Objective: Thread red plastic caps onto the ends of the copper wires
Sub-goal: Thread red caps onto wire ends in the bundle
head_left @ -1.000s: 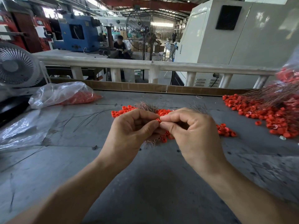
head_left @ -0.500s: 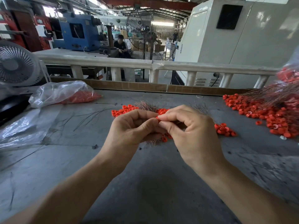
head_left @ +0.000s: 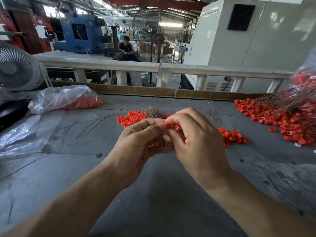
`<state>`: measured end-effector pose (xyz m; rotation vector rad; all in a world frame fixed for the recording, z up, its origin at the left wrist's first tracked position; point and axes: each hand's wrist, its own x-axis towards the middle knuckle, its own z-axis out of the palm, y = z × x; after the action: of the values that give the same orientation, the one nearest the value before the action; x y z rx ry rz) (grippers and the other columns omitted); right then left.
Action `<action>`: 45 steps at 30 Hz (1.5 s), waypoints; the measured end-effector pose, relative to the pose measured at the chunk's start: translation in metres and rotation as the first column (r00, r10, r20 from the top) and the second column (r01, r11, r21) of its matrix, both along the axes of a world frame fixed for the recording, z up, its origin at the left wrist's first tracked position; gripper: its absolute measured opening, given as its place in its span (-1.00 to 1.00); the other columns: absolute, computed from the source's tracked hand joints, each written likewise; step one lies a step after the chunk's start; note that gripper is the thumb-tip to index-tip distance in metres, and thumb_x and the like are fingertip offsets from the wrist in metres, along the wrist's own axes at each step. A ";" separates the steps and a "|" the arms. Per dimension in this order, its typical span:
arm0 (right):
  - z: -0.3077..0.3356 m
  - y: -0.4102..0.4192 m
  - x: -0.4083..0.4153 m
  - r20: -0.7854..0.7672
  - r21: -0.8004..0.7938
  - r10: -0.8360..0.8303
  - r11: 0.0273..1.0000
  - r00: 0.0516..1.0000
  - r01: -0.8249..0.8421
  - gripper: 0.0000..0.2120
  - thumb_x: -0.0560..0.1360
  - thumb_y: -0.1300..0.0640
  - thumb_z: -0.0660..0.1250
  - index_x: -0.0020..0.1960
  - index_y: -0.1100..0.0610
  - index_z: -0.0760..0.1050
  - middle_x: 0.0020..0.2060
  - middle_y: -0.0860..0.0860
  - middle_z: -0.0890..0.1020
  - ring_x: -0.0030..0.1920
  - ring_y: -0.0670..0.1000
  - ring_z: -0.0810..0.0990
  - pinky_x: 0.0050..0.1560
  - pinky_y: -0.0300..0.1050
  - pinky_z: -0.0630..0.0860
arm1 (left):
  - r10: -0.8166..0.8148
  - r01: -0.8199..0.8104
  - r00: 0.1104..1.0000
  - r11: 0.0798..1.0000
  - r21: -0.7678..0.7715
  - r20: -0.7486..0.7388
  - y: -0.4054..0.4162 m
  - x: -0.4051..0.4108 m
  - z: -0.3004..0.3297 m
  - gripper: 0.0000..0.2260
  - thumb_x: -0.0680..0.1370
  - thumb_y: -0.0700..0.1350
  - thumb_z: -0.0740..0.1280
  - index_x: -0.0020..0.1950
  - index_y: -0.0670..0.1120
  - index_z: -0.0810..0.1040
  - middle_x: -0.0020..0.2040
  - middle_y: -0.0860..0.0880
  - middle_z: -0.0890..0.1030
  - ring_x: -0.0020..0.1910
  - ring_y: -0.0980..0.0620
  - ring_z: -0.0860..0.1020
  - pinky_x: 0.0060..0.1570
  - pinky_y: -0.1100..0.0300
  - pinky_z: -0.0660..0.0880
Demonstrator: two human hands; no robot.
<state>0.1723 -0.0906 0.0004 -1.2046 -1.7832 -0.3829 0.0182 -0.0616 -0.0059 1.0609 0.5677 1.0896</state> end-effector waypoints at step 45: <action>0.004 -0.004 0.007 0.124 0.079 0.206 0.973 0.971 -0.217 -0.91 0.57 0.16 0.41 0.03 0.16 0.65 -0.20 -0.03 0.66 -0.24 -0.03 0.61 -0.24 -0.08 0.54 | -0.046 0.051 0.994 0.997 0.049 -0.094 -0.001 -0.001 0.005 -0.53 0.61 0.09 0.23 0.15 -0.32 0.62 0.04 -0.32 0.66 0.01 -0.16 0.66 0.02 0.03 0.62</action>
<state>0.1794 -0.0943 0.0048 -0.9328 -1.9497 -0.4110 0.0171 -0.0621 -0.0004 1.1699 0.5875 1.0206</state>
